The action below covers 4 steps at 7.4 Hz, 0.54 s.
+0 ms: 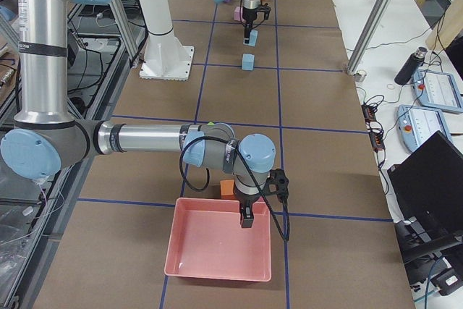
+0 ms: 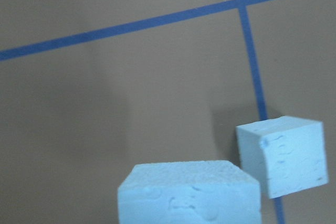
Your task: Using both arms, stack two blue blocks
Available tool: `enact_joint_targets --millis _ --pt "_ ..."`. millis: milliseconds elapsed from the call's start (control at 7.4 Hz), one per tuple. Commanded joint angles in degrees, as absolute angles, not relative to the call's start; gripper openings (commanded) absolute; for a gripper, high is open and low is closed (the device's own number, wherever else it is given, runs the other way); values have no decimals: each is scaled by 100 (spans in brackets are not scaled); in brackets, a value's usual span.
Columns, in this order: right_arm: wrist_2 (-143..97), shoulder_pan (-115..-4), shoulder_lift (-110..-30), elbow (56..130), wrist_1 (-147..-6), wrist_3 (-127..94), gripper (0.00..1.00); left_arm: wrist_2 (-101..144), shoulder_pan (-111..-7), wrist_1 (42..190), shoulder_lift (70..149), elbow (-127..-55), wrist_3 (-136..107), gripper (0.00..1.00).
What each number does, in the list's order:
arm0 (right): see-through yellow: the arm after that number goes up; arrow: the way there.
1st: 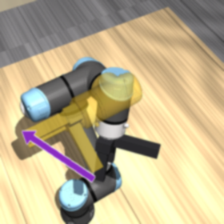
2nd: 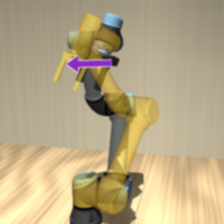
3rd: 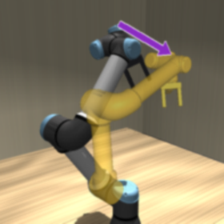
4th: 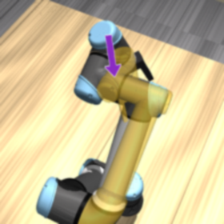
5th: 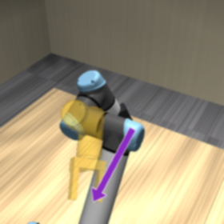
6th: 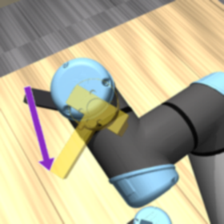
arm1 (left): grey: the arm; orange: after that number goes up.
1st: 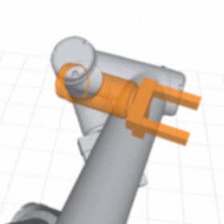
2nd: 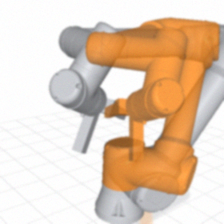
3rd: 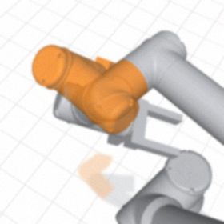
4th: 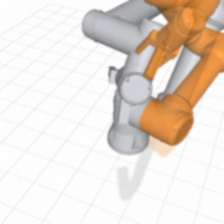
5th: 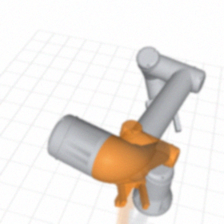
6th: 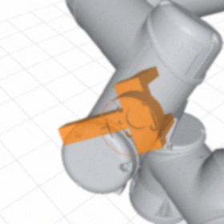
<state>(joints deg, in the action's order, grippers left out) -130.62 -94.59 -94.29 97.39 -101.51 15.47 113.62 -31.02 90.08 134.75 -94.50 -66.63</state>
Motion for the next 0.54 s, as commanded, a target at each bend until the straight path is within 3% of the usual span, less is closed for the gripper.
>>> enact_joint_targets --millis 0,405 --pt "-13069 -9457 -9431 9747 -10151 1538 100 10987 -2909 8991 13948 -9027 -7128 39" --pt "-13069 -9457 -9439 9756 -10151 1494 100 10512 -2804 8983 13896 -9000 -7049 43"
